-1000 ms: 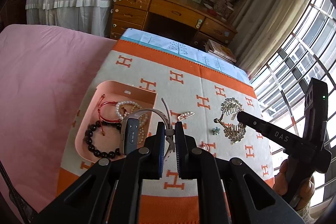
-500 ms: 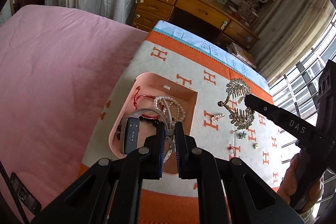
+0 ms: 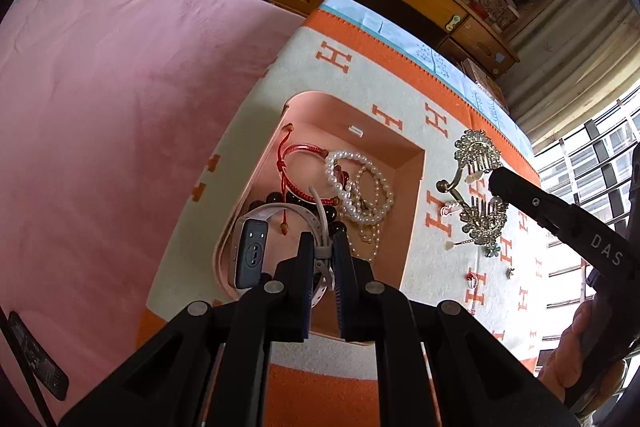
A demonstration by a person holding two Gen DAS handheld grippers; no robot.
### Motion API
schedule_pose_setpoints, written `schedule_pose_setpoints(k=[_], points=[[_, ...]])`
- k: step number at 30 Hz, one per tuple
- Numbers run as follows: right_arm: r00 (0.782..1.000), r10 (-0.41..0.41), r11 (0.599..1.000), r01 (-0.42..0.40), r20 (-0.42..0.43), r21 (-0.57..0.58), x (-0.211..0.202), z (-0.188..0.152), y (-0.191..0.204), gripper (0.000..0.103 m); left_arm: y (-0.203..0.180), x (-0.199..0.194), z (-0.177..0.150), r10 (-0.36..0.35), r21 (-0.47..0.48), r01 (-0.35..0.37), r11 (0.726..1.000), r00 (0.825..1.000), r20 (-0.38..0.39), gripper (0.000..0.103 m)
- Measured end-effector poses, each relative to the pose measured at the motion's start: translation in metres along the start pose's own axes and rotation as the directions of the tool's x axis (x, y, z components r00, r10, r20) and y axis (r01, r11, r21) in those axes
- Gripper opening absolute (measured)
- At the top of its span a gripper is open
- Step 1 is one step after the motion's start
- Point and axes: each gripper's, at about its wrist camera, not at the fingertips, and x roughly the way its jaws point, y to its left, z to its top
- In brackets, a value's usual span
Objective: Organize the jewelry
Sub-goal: 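Carry the watch and hair comb into the pink box and open both tools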
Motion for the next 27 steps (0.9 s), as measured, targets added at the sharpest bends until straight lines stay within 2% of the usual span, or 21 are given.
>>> schedule_pose_setpoints(k=[5, 10, 14, 19, 25, 27], points=[[1.000, -0.002, 1.000, 0.002, -0.021, -0.003, 0.007, -0.003, -0.001, 0.009, 0.004, 0.023, 0.002, -0.014, -0.021, 0.013, 1.000, 0.999, -0.052, 0.007], [0.999, -0.007, 1.000, 0.007, -0.037, -0.004, 0.013, -0.004, -0.001, 0.009, 0.004, 0.031, 0.006, -0.023, -0.019, 0.022, 1.000, 0.999, -0.049, 0.007], [0.999, -0.010, 1.000, 0.010, -0.046, -0.004, 0.017, -0.005, -0.002, 0.009, 0.005, 0.030, 0.010, -0.027, -0.019, 0.026, 0.999, 0.999, -0.029, 0.018], [0.998, -0.008, 1.000, 0.008, -0.055, -0.007, 0.024, -0.004, -0.001, 0.009, 0.012, 0.022, 0.015, -0.030, -0.045, 0.030, 0.999, 1.000, -0.007, 0.021], [0.998, 0.011, 0.999, -0.013, -0.062, -0.031, 0.034, 0.001, 0.011, 0.009, 0.025, 0.007, 0.014, 0.004, -0.067, -0.002, 0.998, 0.999, 0.031, 0.026], [0.998, 0.021, 0.999, -0.024, -0.059, -0.039, 0.039, 0.005, 0.018, 0.009, 0.027, 0.002, 0.012, 0.017, -0.063, -0.014, 0.998, 0.999, 0.044, 0.037]])
